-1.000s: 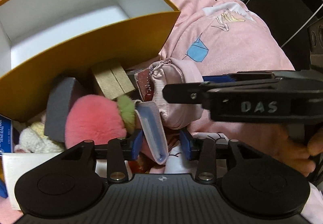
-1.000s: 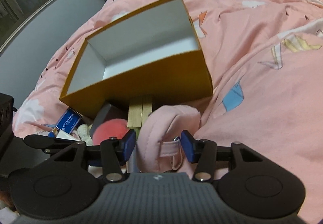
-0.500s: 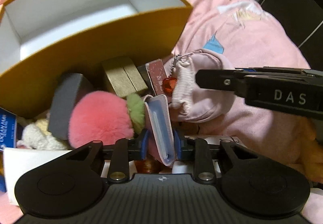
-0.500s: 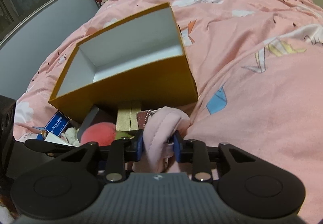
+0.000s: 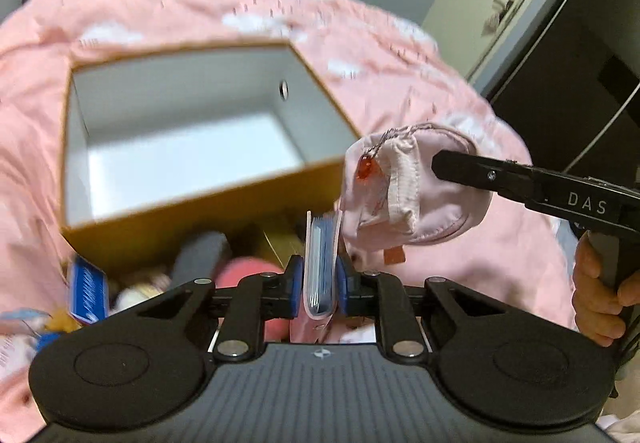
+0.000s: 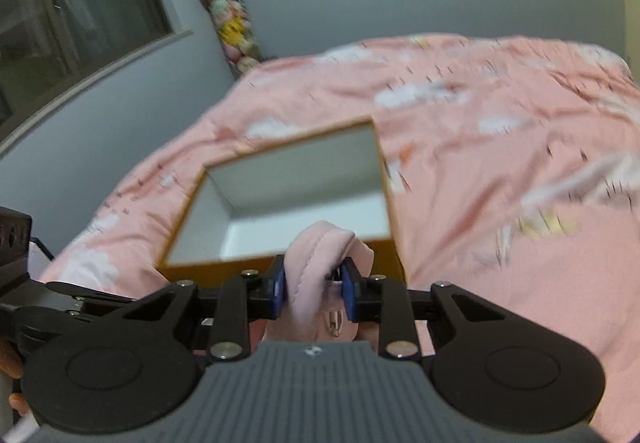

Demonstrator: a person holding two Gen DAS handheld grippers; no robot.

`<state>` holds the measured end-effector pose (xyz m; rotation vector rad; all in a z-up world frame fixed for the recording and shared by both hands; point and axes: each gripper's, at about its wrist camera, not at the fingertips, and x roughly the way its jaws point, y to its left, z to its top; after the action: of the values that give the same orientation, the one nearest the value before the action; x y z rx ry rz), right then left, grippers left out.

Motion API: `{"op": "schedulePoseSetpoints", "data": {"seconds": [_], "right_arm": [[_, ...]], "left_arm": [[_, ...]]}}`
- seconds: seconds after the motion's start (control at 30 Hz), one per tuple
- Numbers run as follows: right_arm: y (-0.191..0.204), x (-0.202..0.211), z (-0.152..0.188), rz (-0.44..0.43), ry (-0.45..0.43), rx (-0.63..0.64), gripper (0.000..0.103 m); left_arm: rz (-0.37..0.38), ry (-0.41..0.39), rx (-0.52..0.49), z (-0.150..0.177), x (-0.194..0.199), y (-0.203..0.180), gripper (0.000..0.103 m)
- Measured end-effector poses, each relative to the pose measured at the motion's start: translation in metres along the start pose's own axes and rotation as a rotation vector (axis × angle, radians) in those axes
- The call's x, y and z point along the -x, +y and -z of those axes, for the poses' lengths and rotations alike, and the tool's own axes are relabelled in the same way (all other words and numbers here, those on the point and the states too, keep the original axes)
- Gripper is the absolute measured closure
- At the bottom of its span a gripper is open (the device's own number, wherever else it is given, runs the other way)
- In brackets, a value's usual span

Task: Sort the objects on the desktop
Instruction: 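Carry the card holder and pink pouch over the orange box and lower them inside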

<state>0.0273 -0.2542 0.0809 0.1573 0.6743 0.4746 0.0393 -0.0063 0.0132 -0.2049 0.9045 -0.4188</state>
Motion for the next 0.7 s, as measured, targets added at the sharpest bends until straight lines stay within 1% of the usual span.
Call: {"op": "schedulePoseSetpoints", "data": {"seconds": [0.1,0.23,0.3,0.37,0.4,0.53,0.6,0.7], "right_arm": [[0.006,0.001,-0.016,-0.063,-0.021,-0.001,0.073],[0.019,-0.009,-0.036,-0.103,-0.057,0.011,0.073],[0.024,-0.020,-0.043,-0.134,-0.058,-0.005,0.073],[0.029,-0.035,-0.051,-0.168,-0.050,-0.022,0.073],[0.031,-0.044,-0.053,-0.171,-0.046,-0.026,0.073],[0.041,-0.081,-0.061,-0.167,-0.032,-0.024,0.073],[0.042,-0.101,-0.062,-0.174,-0.008,-0.037,0.073],[0.045,-0.135,-0.057,-0.185,0.059,-0.064,0.073]], "left_arm": [[-0.039,-0.086,-0.010,-0.011,0.023,0.001,0.084],[-0.117,-0.189,-0.004,-0.029,0.050,0.013,0.083],[-0.173,-0.226,0.020,-0.038,0.056,0.024,0.084],[-0.216,-0.259,0.049,-0.045,0.056,0.036,0.084],[-0.237,-0.271,0.069,-0.048,0.053,0.043,0.084],[-0.302,-0.298,0.108,-0.055,0.042,0.070,0.084],[-0.322,-0.290,0.121,-0.056,0.035,0.079,0.084],[-0.346,-0.256,0.145,-0.054,0.025,0.092,0.084]]}}
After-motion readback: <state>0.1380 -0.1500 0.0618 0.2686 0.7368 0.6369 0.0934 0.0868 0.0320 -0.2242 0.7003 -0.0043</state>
